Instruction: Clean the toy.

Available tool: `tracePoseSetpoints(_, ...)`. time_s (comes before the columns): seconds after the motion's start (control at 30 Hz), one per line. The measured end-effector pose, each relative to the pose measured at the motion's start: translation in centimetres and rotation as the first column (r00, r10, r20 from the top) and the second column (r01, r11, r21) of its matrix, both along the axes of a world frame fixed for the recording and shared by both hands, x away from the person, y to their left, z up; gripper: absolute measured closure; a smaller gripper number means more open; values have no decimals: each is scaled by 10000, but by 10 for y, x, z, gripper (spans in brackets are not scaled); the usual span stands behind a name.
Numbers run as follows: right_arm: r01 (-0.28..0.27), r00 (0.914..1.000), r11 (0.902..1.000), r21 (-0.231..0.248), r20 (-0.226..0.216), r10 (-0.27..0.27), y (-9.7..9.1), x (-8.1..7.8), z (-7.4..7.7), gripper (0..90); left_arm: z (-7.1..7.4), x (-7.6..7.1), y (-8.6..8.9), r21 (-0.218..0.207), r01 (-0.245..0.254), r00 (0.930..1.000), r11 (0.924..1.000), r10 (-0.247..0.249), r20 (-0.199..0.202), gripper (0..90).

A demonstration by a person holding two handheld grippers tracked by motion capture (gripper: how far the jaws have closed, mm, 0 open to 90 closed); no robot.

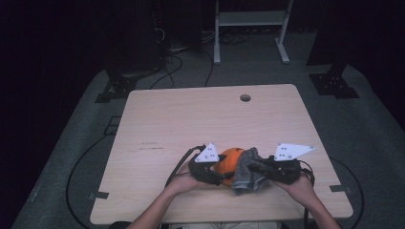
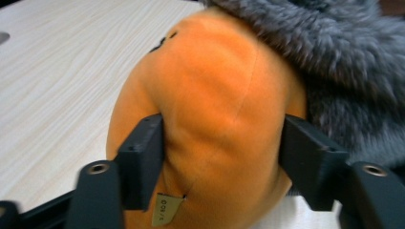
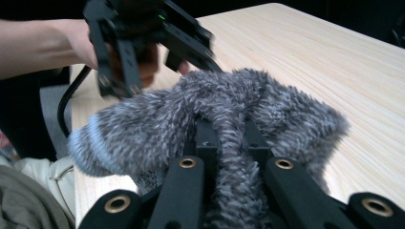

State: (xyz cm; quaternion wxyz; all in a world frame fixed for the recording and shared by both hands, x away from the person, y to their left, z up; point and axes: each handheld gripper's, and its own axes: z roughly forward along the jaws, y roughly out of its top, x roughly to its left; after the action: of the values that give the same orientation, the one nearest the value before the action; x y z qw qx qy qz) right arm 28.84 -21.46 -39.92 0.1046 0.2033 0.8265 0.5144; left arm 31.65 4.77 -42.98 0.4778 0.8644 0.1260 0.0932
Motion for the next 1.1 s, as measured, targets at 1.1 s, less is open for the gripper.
tracePoseSetpoints(1.1,496,9987,9986,158,92,-497,9,29,1,814,17,9,33,-990,-1193,9920,9879,1229,306,494)
